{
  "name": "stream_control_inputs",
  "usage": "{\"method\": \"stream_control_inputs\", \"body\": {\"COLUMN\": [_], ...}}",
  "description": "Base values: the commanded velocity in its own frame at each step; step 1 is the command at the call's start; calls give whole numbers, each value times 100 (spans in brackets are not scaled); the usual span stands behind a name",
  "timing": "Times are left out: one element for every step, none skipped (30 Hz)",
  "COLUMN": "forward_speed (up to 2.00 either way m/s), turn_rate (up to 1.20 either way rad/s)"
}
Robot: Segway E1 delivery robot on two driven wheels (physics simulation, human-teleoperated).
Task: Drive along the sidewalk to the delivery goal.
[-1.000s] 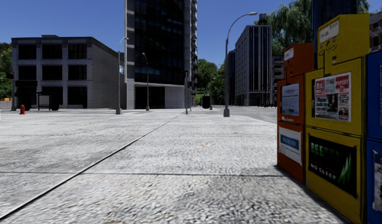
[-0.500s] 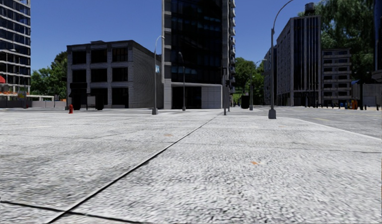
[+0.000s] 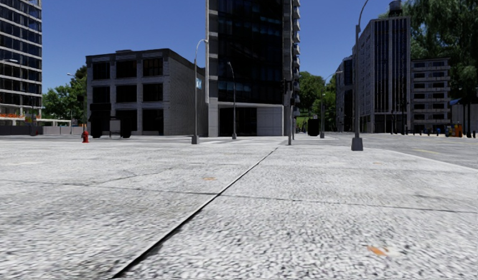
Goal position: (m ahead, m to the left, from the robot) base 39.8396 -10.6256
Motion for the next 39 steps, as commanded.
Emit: {"method": "stream_control_inputs", "body": {"forward_speed": [200,200,200,200,200,200,200,200,200,200,200,200,200,200,200,200,200,200,200,200,200,200,200,200,200,200,200,200,200,200,200,200,200,200,200,200,200,200,200], "turn_rate": [4,2,2,2,1,1,1,6,29,29,59,86,97,95,19,19,10,8,6,3,3,2,2,2,2,2,2,1,1,1,1,1,1,1,1,1,1,1,1]}}
